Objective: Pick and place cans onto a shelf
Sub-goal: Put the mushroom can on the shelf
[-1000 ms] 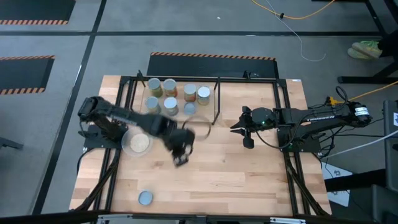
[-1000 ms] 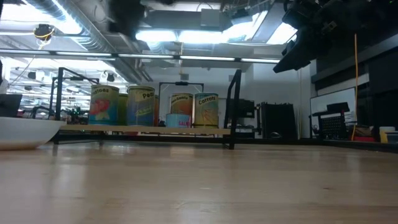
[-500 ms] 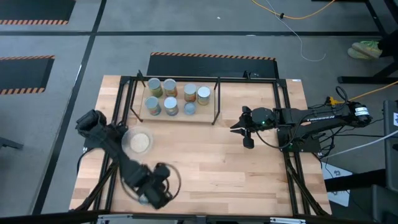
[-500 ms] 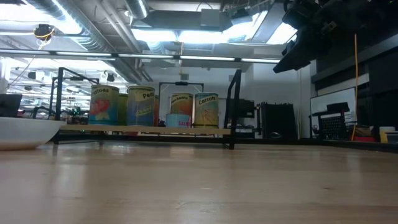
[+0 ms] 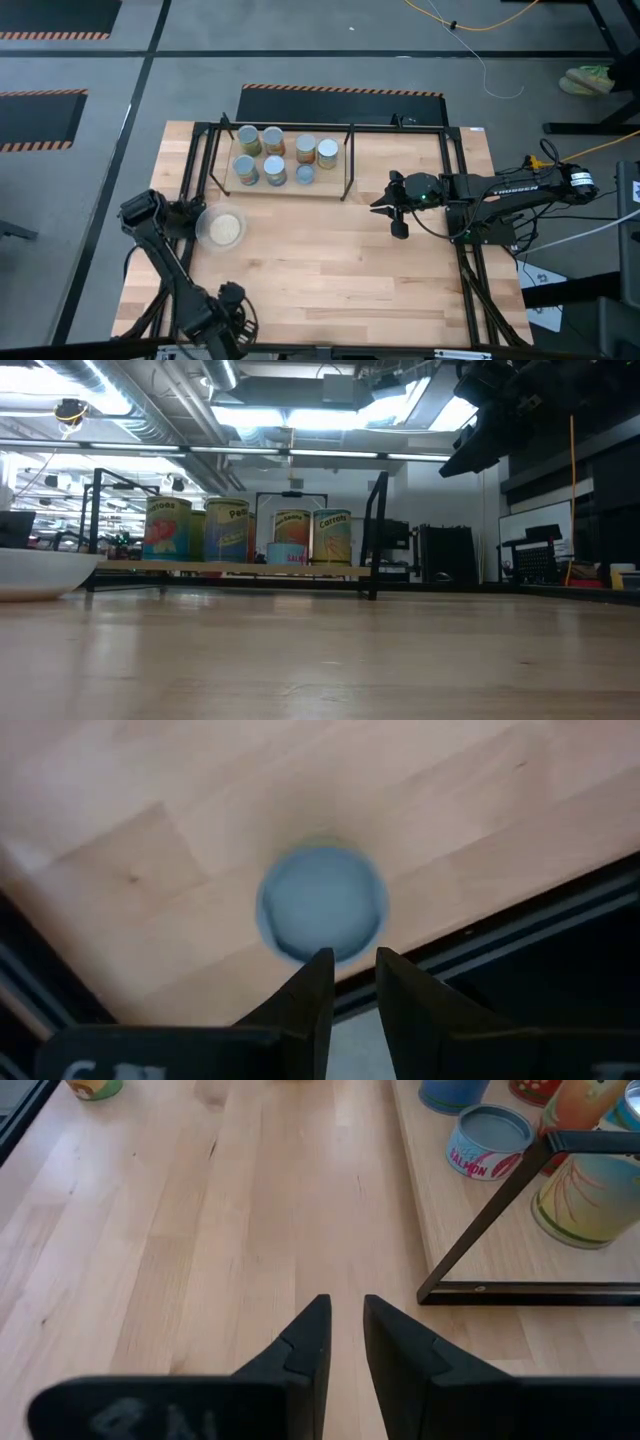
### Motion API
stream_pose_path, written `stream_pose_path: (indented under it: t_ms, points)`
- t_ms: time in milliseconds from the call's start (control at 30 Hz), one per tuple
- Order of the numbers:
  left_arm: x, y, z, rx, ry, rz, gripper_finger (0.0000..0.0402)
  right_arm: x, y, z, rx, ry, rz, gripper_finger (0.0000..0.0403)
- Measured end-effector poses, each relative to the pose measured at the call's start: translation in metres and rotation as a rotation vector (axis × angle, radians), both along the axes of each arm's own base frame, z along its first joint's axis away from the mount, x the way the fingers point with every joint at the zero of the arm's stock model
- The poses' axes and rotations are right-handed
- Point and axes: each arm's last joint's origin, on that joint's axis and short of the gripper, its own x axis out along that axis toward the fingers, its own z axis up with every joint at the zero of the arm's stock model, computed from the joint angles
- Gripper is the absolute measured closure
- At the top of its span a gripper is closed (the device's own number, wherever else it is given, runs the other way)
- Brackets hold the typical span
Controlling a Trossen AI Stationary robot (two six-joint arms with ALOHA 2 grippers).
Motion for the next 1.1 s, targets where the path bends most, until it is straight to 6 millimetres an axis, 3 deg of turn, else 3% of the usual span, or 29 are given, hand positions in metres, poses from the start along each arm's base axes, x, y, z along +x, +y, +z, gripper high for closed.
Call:
stream_pose_path:
  t_ms: [233,667,1100]
  points:
    - [-0.012,-0.013,-0.014,0.028,0.030,0.049,0.0331,0.000,0.000,0.000,-0.003,0.000,0.002,0.0335]
    - [-0.012,-0.022,-0.042,0.045,0.167,0.033,0.0331,0.000,0.000,0.000,-0.005,0.000,0.004,0.0335]
    - [-0.012,-0.026,-0.053,0.070,0.182,0.029,0.0331,0.000,0.000,0.000,-0.005,-0.001,0.003,0.0335]
